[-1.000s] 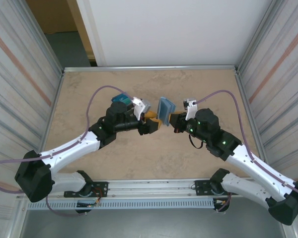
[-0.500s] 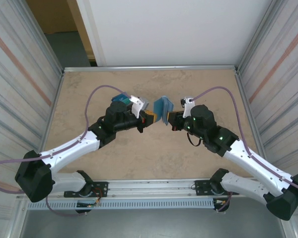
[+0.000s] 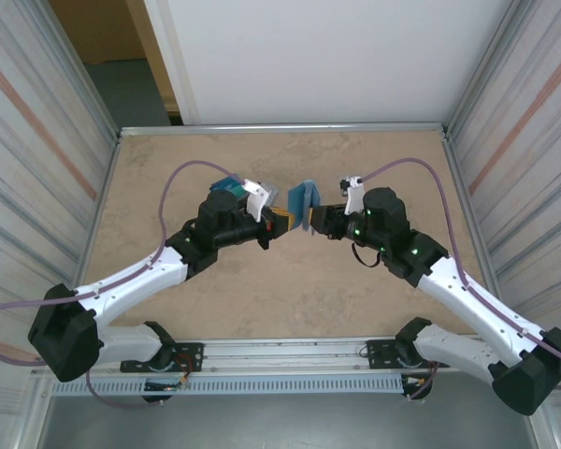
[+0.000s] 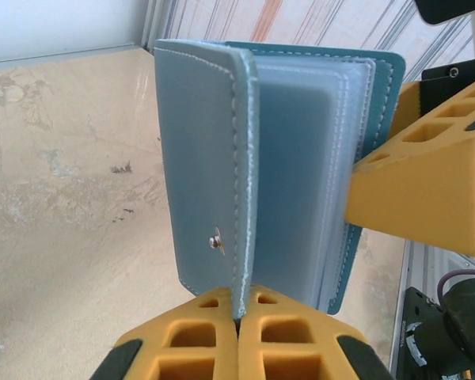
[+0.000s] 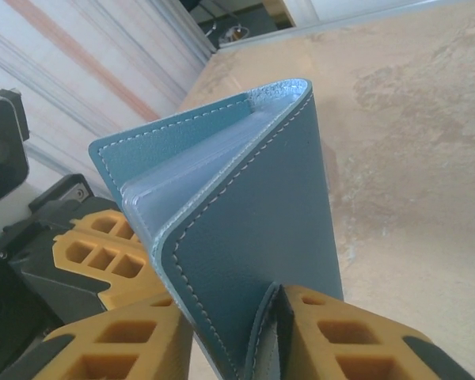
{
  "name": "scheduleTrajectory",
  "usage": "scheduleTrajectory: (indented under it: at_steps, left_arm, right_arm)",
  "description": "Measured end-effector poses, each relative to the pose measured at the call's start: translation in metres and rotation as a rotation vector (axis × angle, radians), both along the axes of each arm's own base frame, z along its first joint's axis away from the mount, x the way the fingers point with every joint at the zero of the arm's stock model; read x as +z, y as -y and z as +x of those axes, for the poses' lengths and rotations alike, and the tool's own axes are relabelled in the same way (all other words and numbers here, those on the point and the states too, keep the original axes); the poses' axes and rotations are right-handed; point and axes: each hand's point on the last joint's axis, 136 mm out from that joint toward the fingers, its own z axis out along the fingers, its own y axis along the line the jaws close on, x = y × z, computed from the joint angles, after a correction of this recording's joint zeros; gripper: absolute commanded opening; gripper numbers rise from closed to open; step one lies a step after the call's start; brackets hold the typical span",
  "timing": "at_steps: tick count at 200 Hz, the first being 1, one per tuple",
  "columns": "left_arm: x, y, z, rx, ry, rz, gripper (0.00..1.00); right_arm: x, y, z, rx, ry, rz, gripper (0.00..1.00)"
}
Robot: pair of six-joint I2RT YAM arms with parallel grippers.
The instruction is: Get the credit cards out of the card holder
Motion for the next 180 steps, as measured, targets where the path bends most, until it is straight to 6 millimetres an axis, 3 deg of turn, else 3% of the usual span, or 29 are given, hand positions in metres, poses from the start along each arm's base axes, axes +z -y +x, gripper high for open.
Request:
scheduleTrajectory:
  at_steps: [53, 133, 180]
  left_arm:
    - [0.009, 0.000, -0.006, -0.021, 0.003, -0.024, 0.00]
    - [0.012, 0.000, -0.006, -0.019, -0.008, -0.039, 0.00]
    - [0.015, -0.002, -0.007, -0.016, -0.028, -0.056, 0.00]
  right_arm:
    - [-0.006, -0.007, 0.002, 0.027, -0.018, 0.002, 0.45]
    - [-0.007, -0.008, 0.003, 0.028, -0.015, 0.001, 0.68]
    - [-0.011, -0.008, 0.003, 0.036, -0.013, -0.004, 0.69]
